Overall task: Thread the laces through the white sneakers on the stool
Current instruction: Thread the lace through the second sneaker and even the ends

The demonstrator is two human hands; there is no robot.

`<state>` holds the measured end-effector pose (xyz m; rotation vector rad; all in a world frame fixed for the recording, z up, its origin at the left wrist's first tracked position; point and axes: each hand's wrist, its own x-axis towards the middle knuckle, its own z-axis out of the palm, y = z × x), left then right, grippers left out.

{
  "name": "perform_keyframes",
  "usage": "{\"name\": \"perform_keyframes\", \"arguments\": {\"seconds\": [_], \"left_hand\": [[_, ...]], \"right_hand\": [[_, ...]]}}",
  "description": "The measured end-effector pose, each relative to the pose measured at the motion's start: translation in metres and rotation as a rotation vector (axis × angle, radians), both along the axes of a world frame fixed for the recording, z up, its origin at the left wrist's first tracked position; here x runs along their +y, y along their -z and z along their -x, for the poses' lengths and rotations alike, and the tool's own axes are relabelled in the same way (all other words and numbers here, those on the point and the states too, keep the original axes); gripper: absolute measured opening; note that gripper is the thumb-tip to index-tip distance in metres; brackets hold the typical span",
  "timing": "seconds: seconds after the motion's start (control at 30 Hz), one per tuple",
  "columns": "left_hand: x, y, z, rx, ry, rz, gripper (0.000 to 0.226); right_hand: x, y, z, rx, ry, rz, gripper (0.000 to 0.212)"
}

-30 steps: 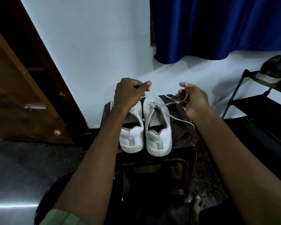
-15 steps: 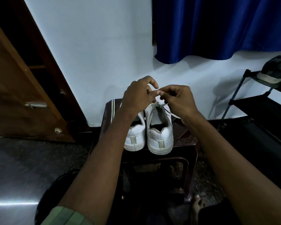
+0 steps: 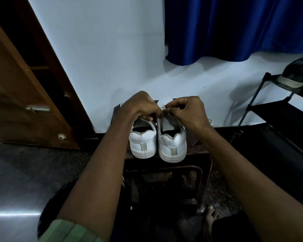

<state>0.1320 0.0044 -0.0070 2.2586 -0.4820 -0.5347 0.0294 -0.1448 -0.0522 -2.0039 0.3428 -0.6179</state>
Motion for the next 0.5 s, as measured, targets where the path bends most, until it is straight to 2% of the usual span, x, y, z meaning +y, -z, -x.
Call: {"name": "perform_keyframes", "arguments": {"seconds": [0.17, 0.37, 0.5], "left_hand": [[0.0040, -0.0002, 0.0002, 0.090, -0.016, 0.053, 0.013], [0.0024, 0.0013, -0.0012, 0.110, -0.045, 0.073, 0.012], [0.0017, 0.0007, -0.0001, 0.113, -0.053, 0.076, 0.013]], "right_hand": [[0.0028, 0.0042, -0.0016, -0.017, 0.066, 0.110, 0.007], [-0.0022, 0.0065, -0.0047, 0.013, 0.094, 0.066, 0.016], [0.0011, 0.0026, -0.0029, -0.004, 0.125, 0.102, 0.011]]}}
